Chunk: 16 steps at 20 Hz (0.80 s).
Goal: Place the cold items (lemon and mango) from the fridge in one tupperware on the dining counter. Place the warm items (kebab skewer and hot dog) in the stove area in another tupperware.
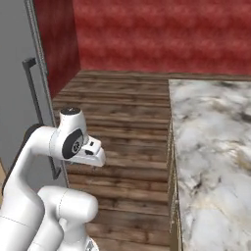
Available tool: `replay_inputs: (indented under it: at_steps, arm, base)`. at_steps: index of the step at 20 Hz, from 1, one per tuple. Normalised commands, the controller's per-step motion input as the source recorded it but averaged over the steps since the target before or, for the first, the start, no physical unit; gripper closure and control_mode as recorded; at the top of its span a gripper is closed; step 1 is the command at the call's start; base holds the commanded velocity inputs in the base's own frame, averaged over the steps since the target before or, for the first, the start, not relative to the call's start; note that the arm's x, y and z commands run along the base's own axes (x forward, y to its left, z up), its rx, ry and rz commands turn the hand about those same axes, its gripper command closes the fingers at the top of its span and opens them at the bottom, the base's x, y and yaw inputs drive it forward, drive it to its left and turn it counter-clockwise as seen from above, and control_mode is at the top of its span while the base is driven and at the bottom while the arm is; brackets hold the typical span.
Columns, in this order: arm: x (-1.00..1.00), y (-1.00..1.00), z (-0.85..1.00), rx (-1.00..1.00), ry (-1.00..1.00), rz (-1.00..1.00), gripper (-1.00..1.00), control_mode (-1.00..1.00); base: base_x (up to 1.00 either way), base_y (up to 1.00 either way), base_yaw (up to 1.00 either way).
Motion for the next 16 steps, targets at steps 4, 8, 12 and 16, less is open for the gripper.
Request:
replay_inputs:
  at_steps: [4,8,12,16]
  arm:
    - [0.00,0.00,0.00,0.00,0.00,0.00,-1.00,1.00]
    - [0.00,0.00,0.00,0.00,0.00,0.00,-1.00,1.00]
    - [0.00,0.00,0.00,0.00,0.00,0.00,-1.00,1.00]
    - [0.00,0.00,0.00,0.00,0.00,0.00,-1.00,1.00]
  base:
    - [1.00,0.05,0.11]
    - [1.00,0.19,0.14]
    - [0.81,-0.78,0.35]
    - [0.59,-0.70,0.32]
